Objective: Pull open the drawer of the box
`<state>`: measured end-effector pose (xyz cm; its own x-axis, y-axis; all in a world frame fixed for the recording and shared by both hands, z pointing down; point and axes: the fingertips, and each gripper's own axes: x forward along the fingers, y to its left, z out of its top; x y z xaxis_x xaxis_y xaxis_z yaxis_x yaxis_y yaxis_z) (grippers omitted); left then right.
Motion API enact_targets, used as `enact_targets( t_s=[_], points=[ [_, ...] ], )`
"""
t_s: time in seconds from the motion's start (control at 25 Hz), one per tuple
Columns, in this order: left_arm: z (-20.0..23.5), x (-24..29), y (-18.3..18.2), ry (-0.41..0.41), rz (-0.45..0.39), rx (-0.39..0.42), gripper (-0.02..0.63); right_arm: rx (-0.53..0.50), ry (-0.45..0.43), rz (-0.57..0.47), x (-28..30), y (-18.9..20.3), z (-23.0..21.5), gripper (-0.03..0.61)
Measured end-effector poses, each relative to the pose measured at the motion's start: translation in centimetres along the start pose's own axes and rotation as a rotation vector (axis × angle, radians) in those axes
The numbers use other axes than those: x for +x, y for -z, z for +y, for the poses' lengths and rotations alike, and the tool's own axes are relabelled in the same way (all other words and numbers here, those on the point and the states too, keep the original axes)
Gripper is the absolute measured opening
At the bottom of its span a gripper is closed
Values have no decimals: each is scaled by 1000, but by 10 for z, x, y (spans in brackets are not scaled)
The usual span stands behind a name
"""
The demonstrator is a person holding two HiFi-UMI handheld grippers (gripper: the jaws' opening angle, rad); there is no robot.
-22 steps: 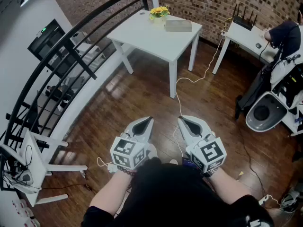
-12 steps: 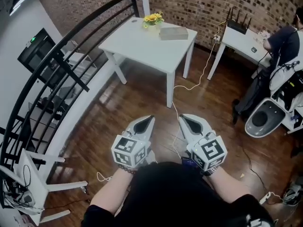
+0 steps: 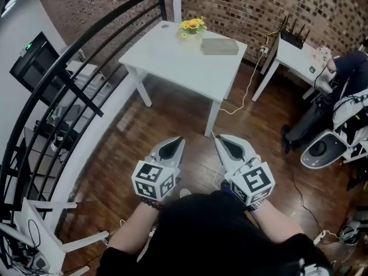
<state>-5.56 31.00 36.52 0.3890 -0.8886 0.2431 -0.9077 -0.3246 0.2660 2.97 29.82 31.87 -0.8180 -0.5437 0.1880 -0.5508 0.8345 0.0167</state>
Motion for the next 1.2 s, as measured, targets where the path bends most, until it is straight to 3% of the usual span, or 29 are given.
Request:
enact_targets(
  t_s=[0.48, 0.88, 1.2],
  points=[
    [67, 62, -21, 8, 35, -19, 17, 18, -7, 29, 85, -2, -49, -11],
    [102, 197, -66, 19, 71, 37, 17, 69, 14, -26, 152, -9, -177, -11],
    [106, 300, -95, 31, 84, 17, 17, 95, 13, -24, 177, -8, -272, -11]
  ],
)
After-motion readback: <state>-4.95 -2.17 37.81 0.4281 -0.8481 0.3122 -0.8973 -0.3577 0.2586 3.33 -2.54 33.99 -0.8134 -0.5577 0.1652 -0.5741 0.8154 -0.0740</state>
